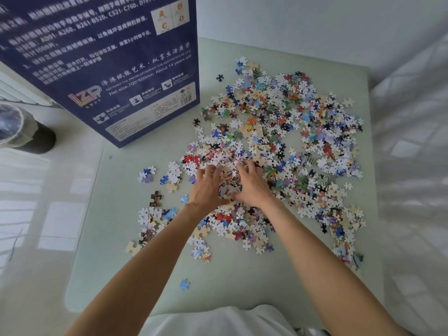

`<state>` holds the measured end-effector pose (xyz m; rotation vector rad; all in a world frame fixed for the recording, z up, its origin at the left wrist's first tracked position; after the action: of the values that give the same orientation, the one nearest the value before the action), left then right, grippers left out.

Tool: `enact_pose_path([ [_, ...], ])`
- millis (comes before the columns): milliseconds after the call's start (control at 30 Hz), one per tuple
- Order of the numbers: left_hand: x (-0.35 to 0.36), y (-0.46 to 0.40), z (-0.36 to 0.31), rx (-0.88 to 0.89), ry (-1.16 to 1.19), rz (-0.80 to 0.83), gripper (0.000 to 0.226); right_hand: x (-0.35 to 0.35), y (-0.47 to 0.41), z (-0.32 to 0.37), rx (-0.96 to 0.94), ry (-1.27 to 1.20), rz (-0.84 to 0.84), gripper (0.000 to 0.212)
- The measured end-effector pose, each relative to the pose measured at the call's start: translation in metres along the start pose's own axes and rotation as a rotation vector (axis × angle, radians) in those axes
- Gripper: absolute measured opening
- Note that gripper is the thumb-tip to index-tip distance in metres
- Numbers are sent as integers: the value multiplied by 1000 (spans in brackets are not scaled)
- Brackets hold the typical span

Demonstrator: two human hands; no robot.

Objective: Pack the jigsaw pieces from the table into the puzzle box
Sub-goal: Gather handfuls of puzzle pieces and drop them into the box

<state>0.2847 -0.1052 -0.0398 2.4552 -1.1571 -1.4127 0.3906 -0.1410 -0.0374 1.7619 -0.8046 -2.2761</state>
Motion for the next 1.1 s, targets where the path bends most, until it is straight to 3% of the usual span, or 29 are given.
enact_pose_path([
  [367,-5,4,13,-37,284,24,66,-13,7,-2,-13,-181,-60,69],
  [600,-10,13,20,-63,378,37,57,-21,16,-2,-2,-287,-97,60],
  [833,-31,31,34,-88,307,-81,50,-34,29,-6,-15,-192,-173,31],
  [1100,-62,51,27,23,240,-177,38,-53,45,2,-88,-34,-226,27],
])
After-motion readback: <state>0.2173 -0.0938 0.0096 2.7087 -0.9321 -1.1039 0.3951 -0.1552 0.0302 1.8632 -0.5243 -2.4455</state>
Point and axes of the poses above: each hand's wrist, its own y-axis away from the middle knuckle, its own x-axis out of the palm, z = x × y, the point moved 9 cm from there along -y, towards the middle knuckle, and after that the axes turned 10 degrees about y, right-handed, at the moved point
